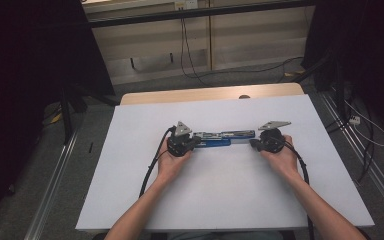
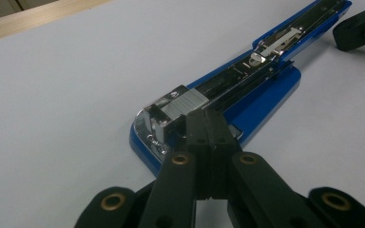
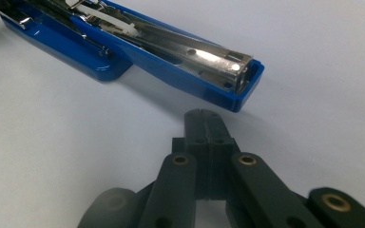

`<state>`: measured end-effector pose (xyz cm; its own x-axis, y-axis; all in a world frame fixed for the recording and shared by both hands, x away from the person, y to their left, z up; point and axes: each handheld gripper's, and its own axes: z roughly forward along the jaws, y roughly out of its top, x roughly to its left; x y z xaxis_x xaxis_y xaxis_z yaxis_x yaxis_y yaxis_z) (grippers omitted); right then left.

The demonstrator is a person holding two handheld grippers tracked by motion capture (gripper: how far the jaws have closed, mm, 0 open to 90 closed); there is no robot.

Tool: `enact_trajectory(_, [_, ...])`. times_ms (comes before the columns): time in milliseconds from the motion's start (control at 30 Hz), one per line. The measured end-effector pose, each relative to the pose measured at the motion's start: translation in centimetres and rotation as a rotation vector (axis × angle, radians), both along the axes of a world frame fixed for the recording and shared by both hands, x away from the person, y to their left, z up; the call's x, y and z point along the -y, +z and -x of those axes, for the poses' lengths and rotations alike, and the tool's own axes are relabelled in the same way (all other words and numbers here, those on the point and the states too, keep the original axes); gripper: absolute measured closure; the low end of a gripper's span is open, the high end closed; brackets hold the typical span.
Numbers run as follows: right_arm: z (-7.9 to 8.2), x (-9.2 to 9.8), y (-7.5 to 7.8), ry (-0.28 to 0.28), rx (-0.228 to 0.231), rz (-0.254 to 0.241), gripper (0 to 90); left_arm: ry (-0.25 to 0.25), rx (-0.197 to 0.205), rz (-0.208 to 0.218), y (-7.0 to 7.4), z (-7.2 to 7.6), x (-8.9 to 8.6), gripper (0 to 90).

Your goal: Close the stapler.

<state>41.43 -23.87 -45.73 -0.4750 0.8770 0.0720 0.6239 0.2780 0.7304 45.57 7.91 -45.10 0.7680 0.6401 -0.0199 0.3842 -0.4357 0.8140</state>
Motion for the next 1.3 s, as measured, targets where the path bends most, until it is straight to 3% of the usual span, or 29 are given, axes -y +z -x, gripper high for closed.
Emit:
enact_trajectory(533, [-0.38,-0.18,-0.17,0.021,0.028,0.003,90.0,0.004,-0.006,0.012,-0.06,0.0,-0.05,90.0])
enact_trajectory(1300, [-0.5,-0.43,-0.15,0.01,0.03,0.01,90.0,0.003,-0.005,0.009,-0.06,0.03,-0.02,90.0])
